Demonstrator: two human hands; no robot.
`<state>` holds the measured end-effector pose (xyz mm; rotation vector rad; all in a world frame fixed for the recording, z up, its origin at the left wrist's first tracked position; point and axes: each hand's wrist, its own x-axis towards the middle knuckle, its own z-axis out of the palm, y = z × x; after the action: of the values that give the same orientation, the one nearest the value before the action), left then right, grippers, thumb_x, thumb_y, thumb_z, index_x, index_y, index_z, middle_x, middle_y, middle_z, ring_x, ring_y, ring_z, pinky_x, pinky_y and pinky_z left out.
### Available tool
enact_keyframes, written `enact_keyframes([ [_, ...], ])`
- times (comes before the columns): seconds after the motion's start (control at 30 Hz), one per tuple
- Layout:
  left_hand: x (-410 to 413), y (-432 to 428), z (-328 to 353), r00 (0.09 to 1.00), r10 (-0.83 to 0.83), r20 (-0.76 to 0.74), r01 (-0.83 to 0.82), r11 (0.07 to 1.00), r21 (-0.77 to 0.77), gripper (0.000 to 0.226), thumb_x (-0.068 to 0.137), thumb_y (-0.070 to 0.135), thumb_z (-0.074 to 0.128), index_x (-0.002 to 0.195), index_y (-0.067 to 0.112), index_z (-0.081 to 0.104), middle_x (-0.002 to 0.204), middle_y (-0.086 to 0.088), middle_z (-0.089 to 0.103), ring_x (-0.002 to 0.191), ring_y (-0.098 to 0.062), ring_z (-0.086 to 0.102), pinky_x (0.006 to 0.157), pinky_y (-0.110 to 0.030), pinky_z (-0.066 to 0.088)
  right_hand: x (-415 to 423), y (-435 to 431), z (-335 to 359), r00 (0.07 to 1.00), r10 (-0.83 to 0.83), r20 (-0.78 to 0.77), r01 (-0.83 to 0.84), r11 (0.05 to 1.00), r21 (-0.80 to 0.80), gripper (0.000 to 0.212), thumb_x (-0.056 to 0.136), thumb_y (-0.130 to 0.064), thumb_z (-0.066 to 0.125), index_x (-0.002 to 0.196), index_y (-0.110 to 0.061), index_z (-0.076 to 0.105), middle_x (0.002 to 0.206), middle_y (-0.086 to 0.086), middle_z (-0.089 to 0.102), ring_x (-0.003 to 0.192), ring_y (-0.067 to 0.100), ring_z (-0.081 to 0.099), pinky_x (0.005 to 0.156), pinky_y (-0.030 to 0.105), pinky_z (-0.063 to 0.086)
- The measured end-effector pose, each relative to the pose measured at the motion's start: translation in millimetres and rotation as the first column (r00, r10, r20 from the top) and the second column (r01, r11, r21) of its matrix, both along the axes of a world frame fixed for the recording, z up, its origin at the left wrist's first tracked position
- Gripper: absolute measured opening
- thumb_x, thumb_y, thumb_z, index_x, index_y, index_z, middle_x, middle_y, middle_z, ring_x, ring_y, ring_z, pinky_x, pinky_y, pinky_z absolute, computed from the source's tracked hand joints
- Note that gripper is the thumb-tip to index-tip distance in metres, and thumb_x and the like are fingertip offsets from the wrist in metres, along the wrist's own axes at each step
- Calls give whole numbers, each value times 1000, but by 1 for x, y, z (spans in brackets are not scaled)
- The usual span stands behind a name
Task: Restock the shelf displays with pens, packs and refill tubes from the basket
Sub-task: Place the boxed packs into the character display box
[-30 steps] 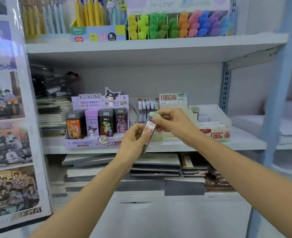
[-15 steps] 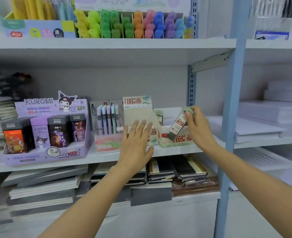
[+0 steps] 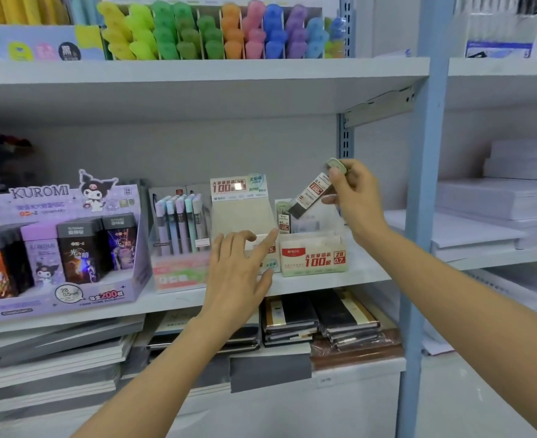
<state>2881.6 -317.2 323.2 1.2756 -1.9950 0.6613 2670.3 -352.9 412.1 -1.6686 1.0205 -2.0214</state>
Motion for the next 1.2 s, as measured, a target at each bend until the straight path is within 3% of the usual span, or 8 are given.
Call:
enact_keyframes([
  [0.23, 0, -3, 0, 996, 33, 81, -33, 999, -3, 60, 95, 38, 51, 151, 38, 27, 135, -13, 44, 127, -31, 38, 112, -54, 25, 23, -24, -4, 917, -125, -380, 146, 989, 27, 12, 96, -19, 57, 105, -13, 61, 98, 6, 68, 86, 19, 68, 77, 35, 59],
  [0.47, -1, -6, -3, 999, 4, 46, -2, 999, -35, 61, 95, 36, 53, 150, 40, 27, 132, -12, 45, 125, -30, 40, 113, -52, 24, 23, -32, -7, 826, -60, -560, 139, 985, 99, 17, 92, -16, 62, 108, -22, 58, 91, 0, 64, 75, 13, 68, 63, 24, 58],
  [0.63, 0, -5, -2, 997, 9, 72, -11, 1000, 20, 62, 97, 39, 45, 152, 42, 16, 141, -9, 36, 133, -26, 30, 116, -49, 16, 25, -31, -7, 688, -91, -720, 223, 971, 90, 24, 94, -17, 59, 119, -17, 62, 111, 4, 67, 96, 14, 61, 82, 27, 49],
  [0.73, 2, 3, 0, 998, -57, 40, 55, 997, 48, 61, 96, 36, 49, 152, 35, 24, 148, -10, 32, 139, -27, 24, 118, -50, 12, 29, -14, -6, 696, -229, -680, 253, 965, -65, 34, 96, -21, 57, 129, -16, 58, 118, 2, 64, 102, 11, 59, 91, 27, 49],
  [0.87, 12, 27, -24, 982, -150, -118, 143, 988, -66, 43, 89, 21, 56, 131, 17, 53, 127, -8, 51, 119, -26, 44, 100, -40, 38, 41, 34, -40, 859, -192, -474, 94, 971, -221, 14, 95, -20, 57, 103, -14, 67, 90, -6, 67, 75, 6, 61, 67, 13, 47],
  [0.93, 18, 42, -55, 954, -191, -229, 187, 982, -42, 26, 87, 16, 56, 113, 13, 59, 109, -3, 56, 101, -21, 50, 83, -31, 42, 52, 57, -83, 904, -12, -428, -35, 994, -102, 11, 94, -23, 57, 95, -16, 65, 78, -6, 66, 70, 12, 63, 59, 22, 50],
  [1.07, 31, 72, -156, 934, -96, -345, 216, 919, 329, 8, 88, 14, 58, 95, 16, 59, 86, 5, 54, 80, -15, 50, 69, -34, 45, 74, 81, -203, 856, 303, -420, -169, 930, 326, 12, 94, -24, 59, 87, -16, 64, 70, 0, 65, 60, 18, 64, 55, 32, 53],
  [1.2, 52, 107, -273, 939, 104, -327, 189, 637, 747, 6, 89, 23, 60, 93, 23, 64, 82, 8, 64, 74, -12, 59, 70, -30, 48, 83, 95, -335, 751, 526, -400, -131, 712, 690, 11, 93, -17, 62, 83, -11, 63, 70, 6, 66, 57, 20, 61, 59, 36, 55],
])
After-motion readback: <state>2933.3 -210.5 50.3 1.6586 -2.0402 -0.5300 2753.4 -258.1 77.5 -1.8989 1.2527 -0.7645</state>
